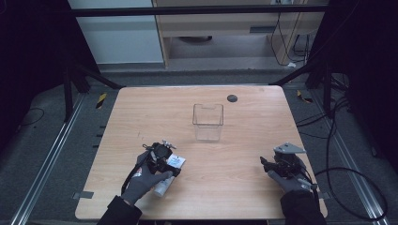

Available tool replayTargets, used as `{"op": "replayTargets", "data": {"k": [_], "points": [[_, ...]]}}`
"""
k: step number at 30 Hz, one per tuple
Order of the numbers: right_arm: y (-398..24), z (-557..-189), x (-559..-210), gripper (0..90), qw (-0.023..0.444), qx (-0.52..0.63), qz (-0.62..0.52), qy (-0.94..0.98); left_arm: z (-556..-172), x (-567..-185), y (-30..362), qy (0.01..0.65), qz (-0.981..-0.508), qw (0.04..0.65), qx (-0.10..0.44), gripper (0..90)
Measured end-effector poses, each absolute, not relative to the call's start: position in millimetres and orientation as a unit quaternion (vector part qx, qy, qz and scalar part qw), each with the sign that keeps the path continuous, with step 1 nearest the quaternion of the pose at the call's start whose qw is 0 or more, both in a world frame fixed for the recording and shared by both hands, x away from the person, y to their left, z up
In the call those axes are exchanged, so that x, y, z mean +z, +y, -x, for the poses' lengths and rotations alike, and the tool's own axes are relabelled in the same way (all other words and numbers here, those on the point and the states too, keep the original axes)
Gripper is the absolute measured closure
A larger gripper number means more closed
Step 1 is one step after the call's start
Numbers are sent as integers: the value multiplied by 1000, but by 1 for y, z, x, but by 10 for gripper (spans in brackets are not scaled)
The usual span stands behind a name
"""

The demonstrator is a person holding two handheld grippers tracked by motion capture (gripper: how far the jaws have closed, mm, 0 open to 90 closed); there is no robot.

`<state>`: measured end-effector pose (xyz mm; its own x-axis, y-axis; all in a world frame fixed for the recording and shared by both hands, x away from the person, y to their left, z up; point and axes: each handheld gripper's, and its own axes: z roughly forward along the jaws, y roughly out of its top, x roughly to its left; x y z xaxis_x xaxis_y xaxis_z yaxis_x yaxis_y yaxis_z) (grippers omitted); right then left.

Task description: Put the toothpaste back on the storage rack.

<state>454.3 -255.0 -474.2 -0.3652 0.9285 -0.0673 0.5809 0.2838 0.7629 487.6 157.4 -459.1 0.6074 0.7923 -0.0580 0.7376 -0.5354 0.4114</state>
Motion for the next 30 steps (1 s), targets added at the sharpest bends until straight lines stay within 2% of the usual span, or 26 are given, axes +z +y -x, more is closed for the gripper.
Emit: {"op": "replayTargets", "data": {"k": [10,24,30], "points": [[-255,-455,-474,346,262,330,-498,758,-490,-465,157,445,-873,193,53,282],[-255,-455,-474,345,262,329,-497,759,-492,-471,156,456,-870,178,58,331],[-255,-455,-474,345,262,328,-497,759,-490,-469,154,458,-871,169,55,397]]}}
